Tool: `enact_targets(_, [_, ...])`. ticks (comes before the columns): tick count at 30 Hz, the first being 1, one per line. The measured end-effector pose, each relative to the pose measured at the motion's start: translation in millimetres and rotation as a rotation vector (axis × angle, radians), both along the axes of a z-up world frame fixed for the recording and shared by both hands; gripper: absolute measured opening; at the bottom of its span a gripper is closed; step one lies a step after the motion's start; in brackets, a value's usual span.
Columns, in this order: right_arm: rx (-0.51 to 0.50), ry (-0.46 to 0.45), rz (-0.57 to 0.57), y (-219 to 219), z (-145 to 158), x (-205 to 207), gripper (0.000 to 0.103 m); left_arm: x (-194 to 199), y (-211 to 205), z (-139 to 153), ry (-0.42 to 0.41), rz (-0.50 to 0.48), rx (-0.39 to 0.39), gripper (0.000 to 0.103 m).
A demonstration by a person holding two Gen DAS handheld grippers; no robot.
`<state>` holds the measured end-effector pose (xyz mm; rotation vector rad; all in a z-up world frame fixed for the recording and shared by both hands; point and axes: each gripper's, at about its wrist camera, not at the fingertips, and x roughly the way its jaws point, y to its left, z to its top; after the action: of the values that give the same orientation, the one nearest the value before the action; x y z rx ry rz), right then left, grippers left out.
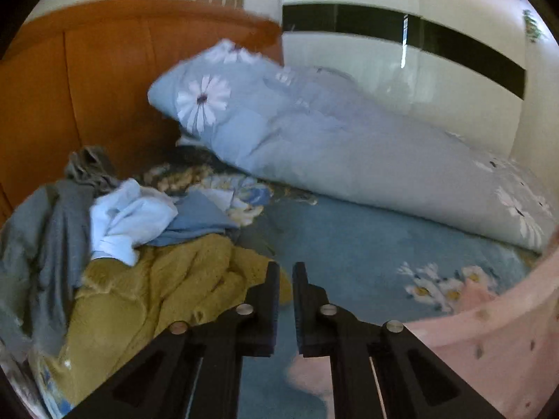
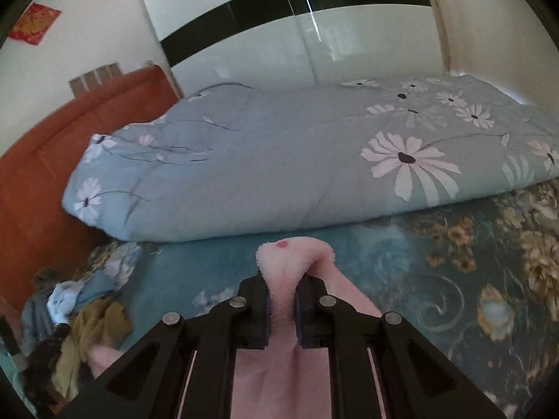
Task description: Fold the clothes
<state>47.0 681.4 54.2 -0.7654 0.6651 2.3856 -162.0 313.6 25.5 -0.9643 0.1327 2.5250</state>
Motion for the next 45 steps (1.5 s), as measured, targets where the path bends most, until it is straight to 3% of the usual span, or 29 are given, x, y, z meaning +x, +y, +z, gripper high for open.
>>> enact_targets(5, [-0.036,-0.131,-0.024,16.1,-40.2,-33.6,0.011,-8.9,-6.0,-43.5,-0.198,-0.103,0.095,0.009])
enact_targets(10, [-0.096,-0.161,-0.058,28.5,-69.4,-26.4,0.015,14.7,-14.1,-77.0,-0.335,-0.198,0.126,0.013])
enact_targets(11, [-0.109,-0.154,-0.050,29.1,-69.6,-22.4,0.020,19.6,-16.0,-82.1,-0.355,-0.211,0.130,0.016])
enact_targets(13, [-0.156,-0.116,-0.009,26.1,-62.0,-10.8,0.060,31.3,-20.6,-88.5,-0.378,-0.229,0.115,0.030])
enact_targets(16, [-0.183,-0.035,0.108,9.7,-39.2,14.6,0.068,55.3,-32.2,-94.1,-0.413,-0.267,0.114,0.037])
enact_targets(19, [-0.122,0.013,0.167,-12.2,-13.2,63.0,0.069,89.3,-43.9,-94.8,-0.412,-0.284,0.117,0.045])
enact_targets(21, [-0.081,0.006,0.139,-17.9,-8.7,104.4,0.069,114.1,-51.3,-94.9,-0.403,-0.294,0.110,0.052])
enact_targets(25, [-0.044,-0.117,0.055,-22.5,-30.6,183.0,0.069,149.8,-57.7,-103.9,-0.414,-0.307,0.087,0.057])
enact_targets(28, [-0.149,-0.170,0.045,-24.4,-66.5,226.9,0.069,165.5,-55.2,-109.3,-0.417,-0.293,0.065,0.059])
enact_targets(32, [-0.276,-0.116,0.011,-15.9,-102.1,250.6,0.069,180.7,-48.2,-105.1,-0.371,-0.239,0.033,0.057])
enact_targets(35, [-0.377,-0.013,0.013,-7.8,-111.5,242.1,0.069,184.7,-52.8,-102.5,-0.361,-0.208,0.041,0.039])
enact_targets(38, [-0.435,0.034,0.026,-7.3,-118.5,227.1,0.069,189.5,-63.1,-97.7,-0.345,-0.178,0.053,0.034])
enact_targets(39, [-0.429,0.022,0.034,-10.2,-119.1,221.6,0.065,189.8,-66.3,-96.7,-0.338,-0.168,0.053,0.033])
enact_targets(42, [-0.396,-0.012,0.062,-21.3,-116.8,208.9,0.015,191.3,-77.6,-89.6,-0.292,-0.111,0.053,0.033])
enact_targets(43, [-0.372,-0.019,0.066,-22.8,-112.2,206.5,0.009,187.2,-83.0,-86.3,-0.283,-0.081,0.062,0.033])
enact_targets(45, [-0.302,-0.027,0.061,-21.6,-95.8,205.3,0.008,175.9,-92.3,-80.7,-0.281,-0.032,0.086,0.033])
